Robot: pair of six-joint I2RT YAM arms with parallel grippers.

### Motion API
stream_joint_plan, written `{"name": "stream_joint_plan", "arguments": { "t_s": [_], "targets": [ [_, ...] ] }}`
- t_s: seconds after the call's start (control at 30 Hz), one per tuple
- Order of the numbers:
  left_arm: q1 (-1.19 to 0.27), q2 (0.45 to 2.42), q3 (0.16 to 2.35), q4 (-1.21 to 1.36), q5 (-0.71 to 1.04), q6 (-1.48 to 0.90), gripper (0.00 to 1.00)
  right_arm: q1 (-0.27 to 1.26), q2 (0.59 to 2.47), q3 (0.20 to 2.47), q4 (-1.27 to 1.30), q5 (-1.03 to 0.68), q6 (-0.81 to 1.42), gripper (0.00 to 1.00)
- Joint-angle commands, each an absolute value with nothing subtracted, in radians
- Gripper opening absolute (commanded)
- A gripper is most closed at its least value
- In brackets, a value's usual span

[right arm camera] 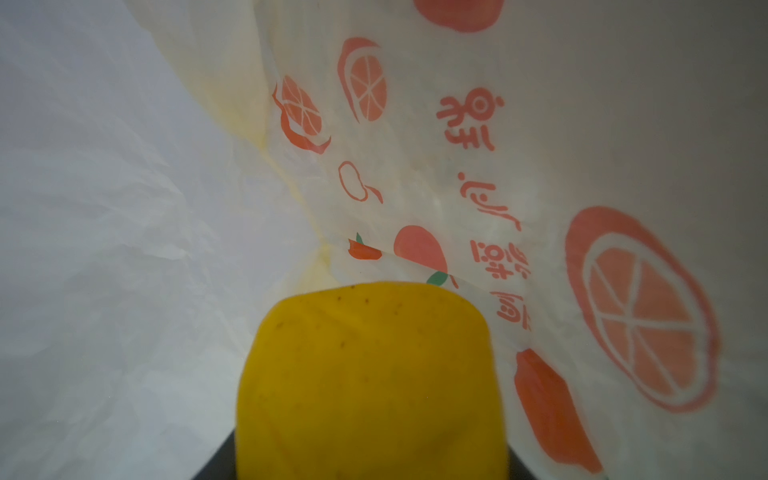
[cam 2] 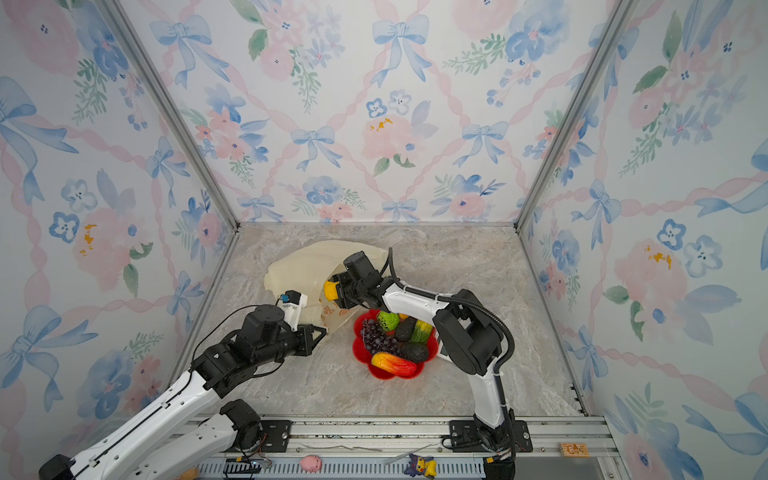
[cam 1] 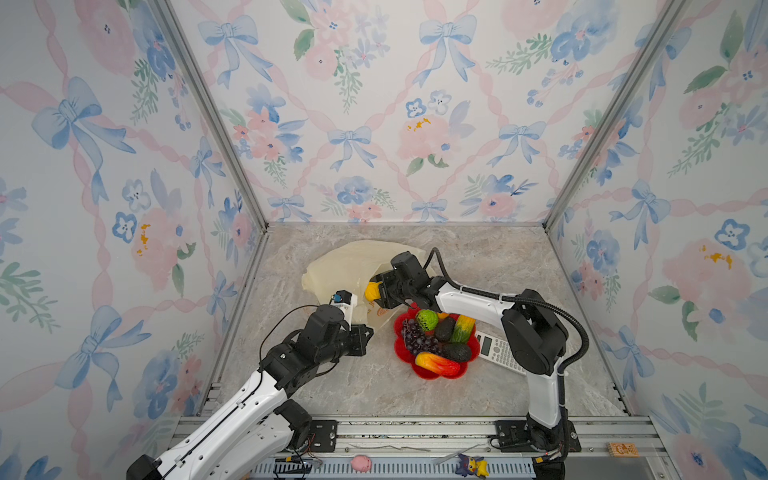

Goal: Place the fruits into the plastic bag
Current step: 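Push the yellow pepper into the bag and open the right gripper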

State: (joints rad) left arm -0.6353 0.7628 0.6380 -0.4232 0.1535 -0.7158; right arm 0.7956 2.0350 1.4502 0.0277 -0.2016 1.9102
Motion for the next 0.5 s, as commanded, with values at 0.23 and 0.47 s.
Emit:
{"name": "stream_joint_plan", "arguments": {
  "t_s": [0.23, 0.47],
  "targets": [
    [-0.648, 0.766, 0.649, -0.395, 0.146, -0.74, 0.0, 0.766, 2.158, 1.526, 0.105, -0.229, 1.952, 0.61],
    [-0.647, 0.765, 0.648, -0.395, 0.146, -0.738, 0.0, 0.75, 2.237, 1.625, 0.164, -0.267, 1.947, 0.91]
  ]
}}
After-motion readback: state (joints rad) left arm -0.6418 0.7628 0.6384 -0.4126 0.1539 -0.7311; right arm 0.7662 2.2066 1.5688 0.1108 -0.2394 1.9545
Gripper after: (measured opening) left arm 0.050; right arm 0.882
